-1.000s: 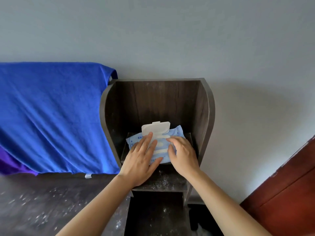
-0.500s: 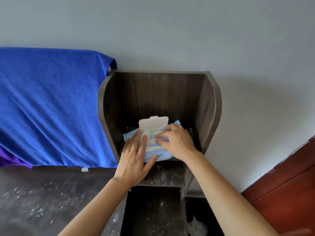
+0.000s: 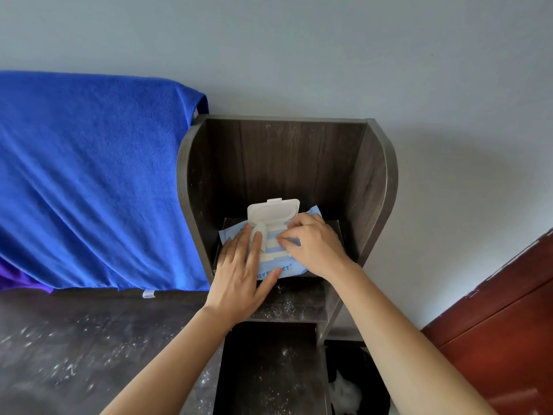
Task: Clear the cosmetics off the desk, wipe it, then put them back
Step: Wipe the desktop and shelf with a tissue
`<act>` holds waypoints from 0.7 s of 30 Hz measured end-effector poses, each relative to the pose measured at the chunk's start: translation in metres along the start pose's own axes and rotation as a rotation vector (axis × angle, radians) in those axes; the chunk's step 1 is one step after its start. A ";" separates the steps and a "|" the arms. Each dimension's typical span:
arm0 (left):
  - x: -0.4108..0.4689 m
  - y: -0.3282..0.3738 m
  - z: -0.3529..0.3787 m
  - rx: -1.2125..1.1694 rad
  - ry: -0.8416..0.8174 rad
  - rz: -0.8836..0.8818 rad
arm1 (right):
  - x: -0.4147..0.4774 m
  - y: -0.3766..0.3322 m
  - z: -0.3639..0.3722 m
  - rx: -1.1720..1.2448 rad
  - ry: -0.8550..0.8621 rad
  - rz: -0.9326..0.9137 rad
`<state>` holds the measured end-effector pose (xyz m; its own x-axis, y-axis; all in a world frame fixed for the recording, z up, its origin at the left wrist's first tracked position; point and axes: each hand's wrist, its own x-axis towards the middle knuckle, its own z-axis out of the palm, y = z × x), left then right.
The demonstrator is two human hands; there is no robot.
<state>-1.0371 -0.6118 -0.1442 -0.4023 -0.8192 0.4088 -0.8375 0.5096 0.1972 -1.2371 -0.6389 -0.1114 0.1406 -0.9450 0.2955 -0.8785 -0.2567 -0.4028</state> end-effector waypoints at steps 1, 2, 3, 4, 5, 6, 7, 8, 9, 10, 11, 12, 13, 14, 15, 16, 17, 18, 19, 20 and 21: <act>0.000 0.000 0.000 0.002 0.003 -0.002 | 0.001 0.000 -0.001 -0.002 -0.008 -0.004; 0.000 0.000 0.000 0.001 0.004 -0.004 | 0.002 0.000 -0.002 -0.006 -0.015 -0.008; 0.000 0.000 0.000 -0.002 0.003 -0.008 | 0.004 0.000 -0.002 -0.012 -0.019 -0.012; 0.000 0.000 0.000 -0.005 0.001 -0.011 | 0.006 0.000 -0.003 -0.018 -0.021 -0.016; 0.000 0.000 0.000 -0.008 -0.002 -0.013 | 0.008 0.000 -0.003 -0.022 -0.023 -0.019; 0.000 0.000 0.000 -0.010 -0.007 -0.015 | 0.009 -0.001 -0.004 -0.025 -0.025 -0.020; 0.000 0.000 0.000 -0.010 -0.011 -0.018 | 0.011 -0.002 -0.004 -0.028 -0.029 -0.022; 0.000 0.000 0.000 -0.009 -0.015 -0.023 | 0.014 -0.003 -0.005 -0.033 -0.033 -0.022; 0.000 0.001 0.000 -0.006 -0.019 -0.029 | 0.015 -0.004 -0.006 -0.039 -0.038 -0.021; 0.000 0.001 0.000 -0.004 -0.022 -0.033 | 0.017 -0.004 -0.007 -0.046 -0.045 -0.020; 0.000 0.001 0.000 -0.004 -0.026 -0.037 | 0.018 -0.005 -0.008 -0.053 -0.055 -0.024; 0.000 0.001 0.000 -0.002 -0.029 -0.037 | 0.019 -0.005 -0.008 -0.059 -0.062 -0.033; 0.000 0.001 0.000 0.001 -0.032 -0.038 | 0.019 -0.004 -0.007 -0.063 -0.065 -0.042; 0.000 0.001 0.000 0.006 -0.035 -0.039 | 0.018 -0.004 -0.006 -0.063 -0.060 -0.049; 0.000 0.001 0.000 0.011 -0.039 -0.043 | 0.016 -0.004 -0.004 -0.061 -0.049 -0.056; 0.000 0.001 0.000 0.018 -0.043 -0.047 | 0.014 -0.003 -0.003 -0.058 -0.033 -0.062; 0.001 0.001 0.000 0.024 -0.045 -0.052 | 0.012 -0.003 -0.001 -0.055 -0.016 -0.067; 0.001 0.001 0.000 0.029 -0.046 -0.056 | 0.010 -0.002 0.000 -0.049 -0.004 -0.066; 0.002 0.001 0.000 0.031 -0.050 -0.060 | 0.009 -0.002 0.001 -0.045 0.002 -0.062; 0.002 0.001 0.000 0.031 -0.054 -0.063 | 0.009 -0.001 0.002 -0.036 0.005 -0.056; 0.002 0.001 0.001 0.029 -0.058 -0.065 | 0.008 0.000 0.003 -0.012 0.005 -0.043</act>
<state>-1.0390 -0.6133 -0.1438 -0.3668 -0.8647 0.3431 -0.8726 0.4476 0.1953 -1.2346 -0.6466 -0.1115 0.1757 -0.9321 0.3167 -0.8772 -0.2943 -0.3794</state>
